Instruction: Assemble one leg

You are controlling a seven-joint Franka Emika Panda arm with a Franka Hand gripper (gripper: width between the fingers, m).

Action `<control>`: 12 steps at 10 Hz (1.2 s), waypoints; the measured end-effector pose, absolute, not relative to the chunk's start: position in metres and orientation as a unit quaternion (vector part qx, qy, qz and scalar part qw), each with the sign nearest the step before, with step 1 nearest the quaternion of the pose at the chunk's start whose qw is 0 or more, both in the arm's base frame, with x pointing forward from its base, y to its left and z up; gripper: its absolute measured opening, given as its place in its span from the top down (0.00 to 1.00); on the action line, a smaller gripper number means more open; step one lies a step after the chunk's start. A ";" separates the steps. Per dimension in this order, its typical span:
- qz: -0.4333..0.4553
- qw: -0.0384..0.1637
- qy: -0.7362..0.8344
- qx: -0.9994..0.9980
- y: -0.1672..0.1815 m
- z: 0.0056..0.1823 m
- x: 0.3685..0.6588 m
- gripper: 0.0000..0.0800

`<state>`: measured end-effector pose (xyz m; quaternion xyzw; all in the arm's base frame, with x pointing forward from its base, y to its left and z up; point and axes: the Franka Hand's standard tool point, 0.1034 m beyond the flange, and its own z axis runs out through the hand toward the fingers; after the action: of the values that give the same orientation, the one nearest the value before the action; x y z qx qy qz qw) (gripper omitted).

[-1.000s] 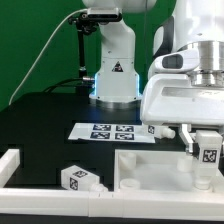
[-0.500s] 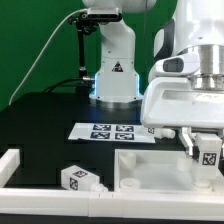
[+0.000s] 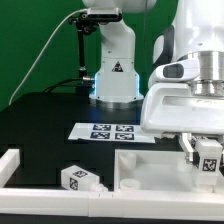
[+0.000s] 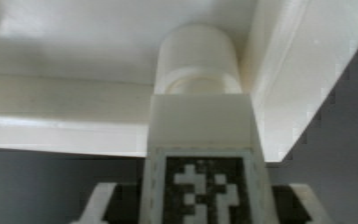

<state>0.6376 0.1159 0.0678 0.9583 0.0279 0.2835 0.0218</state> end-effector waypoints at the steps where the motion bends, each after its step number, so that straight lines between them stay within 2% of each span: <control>1: 0.283 0.023 0.030 0.958 0.116 0.068 0.638 0.65; 2: 0.283 0.023 0.031 0.958 0.116 0.068 0.638 0.65; 3: 0.283 0.023 0.031 0.958 0.116 0.068 0.638 0.44; 4: 0.284 0.023 0.032 0.958 0.116 0.069 0.638 0.28; 5: 0.274 0.022 0.032 0.961 0.115 0.076 0.639 0.28; 6: 0.254 0.019 0.028 0.967 0.114 0.088 0.639 0.21; 7: 0.251 0.016 0.024 0.968 0.113 0.098 0.642 0.19; 10: 0.178 0.021 0.013 0.984 0.106 0.097 0.653 0.19; 12: 0.114 0.022 -0.007 0.993 0.101 0.090 0.652 0.19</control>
Offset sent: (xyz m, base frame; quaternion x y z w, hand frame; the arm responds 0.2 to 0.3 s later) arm 0.0000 0.0000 0.0000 0.0000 0.0000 0.0000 1.0000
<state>0.6515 0.1010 0.0895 0.9933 -0.0071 0.1136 0.0221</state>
